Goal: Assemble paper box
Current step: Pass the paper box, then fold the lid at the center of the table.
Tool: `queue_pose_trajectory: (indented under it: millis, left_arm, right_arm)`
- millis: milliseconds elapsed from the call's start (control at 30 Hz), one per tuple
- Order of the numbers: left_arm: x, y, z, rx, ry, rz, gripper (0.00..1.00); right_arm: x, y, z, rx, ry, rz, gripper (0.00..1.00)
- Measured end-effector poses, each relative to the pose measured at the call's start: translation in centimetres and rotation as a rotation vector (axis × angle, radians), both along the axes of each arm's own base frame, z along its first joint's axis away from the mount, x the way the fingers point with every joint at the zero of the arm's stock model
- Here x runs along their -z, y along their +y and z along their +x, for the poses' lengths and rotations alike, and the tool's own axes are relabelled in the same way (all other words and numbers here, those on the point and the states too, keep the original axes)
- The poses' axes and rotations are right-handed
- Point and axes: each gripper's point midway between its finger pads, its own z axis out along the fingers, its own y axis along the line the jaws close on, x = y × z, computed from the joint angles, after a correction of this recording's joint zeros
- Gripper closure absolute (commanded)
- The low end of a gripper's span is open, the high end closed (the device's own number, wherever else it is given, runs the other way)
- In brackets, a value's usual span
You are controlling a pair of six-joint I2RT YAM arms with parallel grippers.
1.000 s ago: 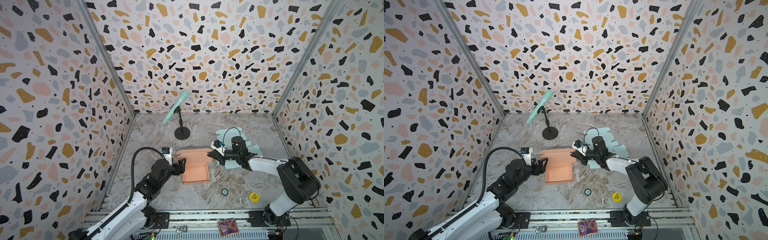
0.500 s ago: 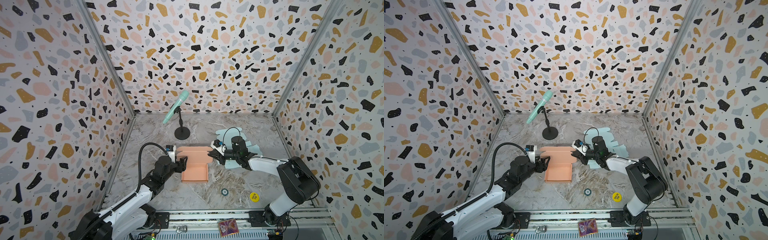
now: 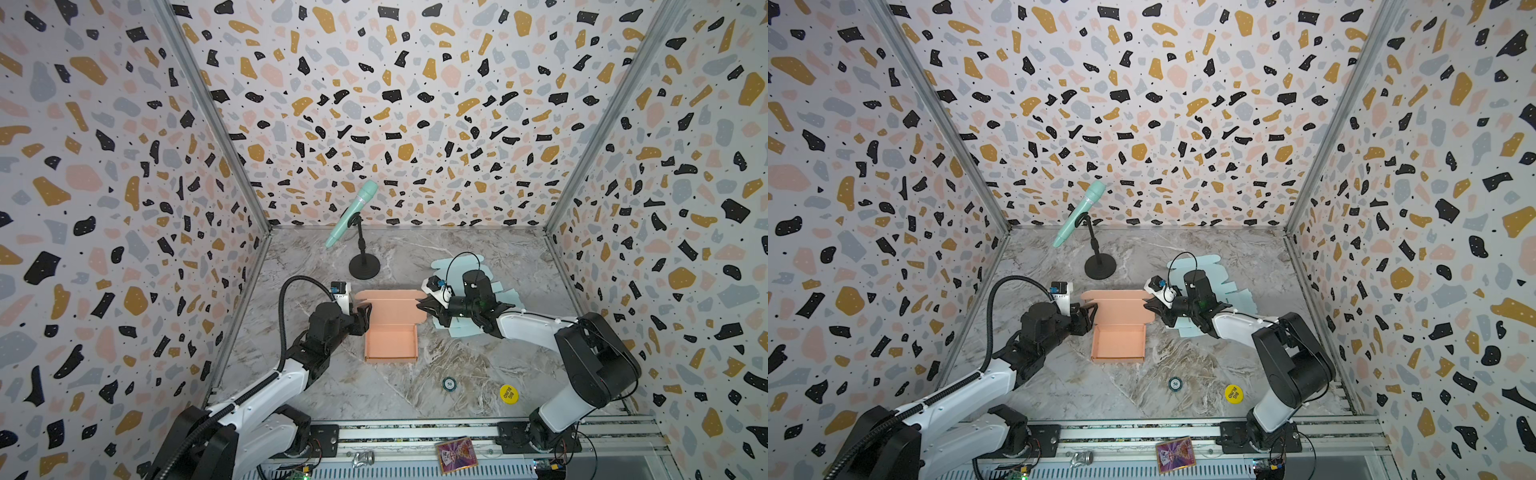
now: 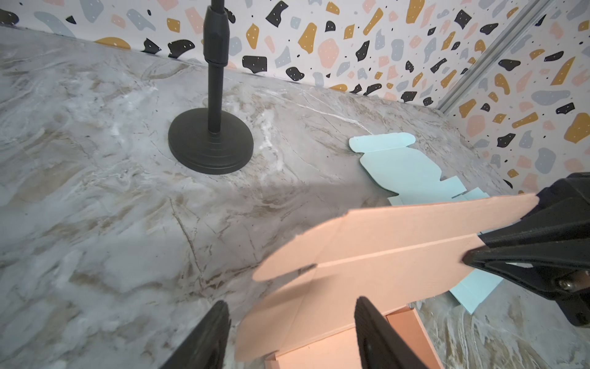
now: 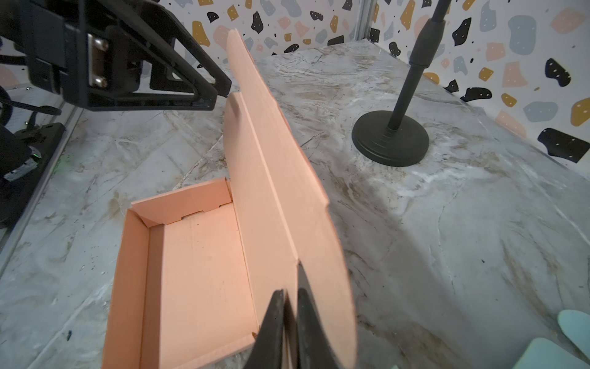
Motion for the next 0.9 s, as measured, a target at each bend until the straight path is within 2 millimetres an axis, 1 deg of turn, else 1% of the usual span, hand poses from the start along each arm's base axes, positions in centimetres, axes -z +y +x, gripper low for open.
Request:
queue_pose_trajectory:
  millis: [133, 300, 400, 667, 900]
  left_arm:
    - [0.4, -0.6, 0.1, 0.028, 0.005, -0.004, 0.36]
    - [1.5, -1.1, 0.1, 0.061, 0.031, 0.011, 0.41]
    - [2.2, -1.2, 0.0, 0.073, 0.053, 0.018, 0.47]
    - [2.4, -1.4, -0.2, 0.088, 0.062, 0.017, 0.65]
    - [2.6, -1.4, -0.4, 0.094, 0.073, 0.017, 0.75]
  right_arm:
    - [0.0, 0.1, 0.2, 0.004, 0.001, -0.001, 0.87]
    - [0.0, 0.1, 0.3, 0.009, 0.002, -0.003, 0.86]
    - [0.1, 0.0, 0.4, 0.015, 0.005, -0.007, 0.85]
    - [0.5, -0.3, 0.6, 0.035, 0.024, -0.025, 0.83]
    - [0.8, -0.5, 0.8, 0.055, 0.033, -0.037, 0.83]
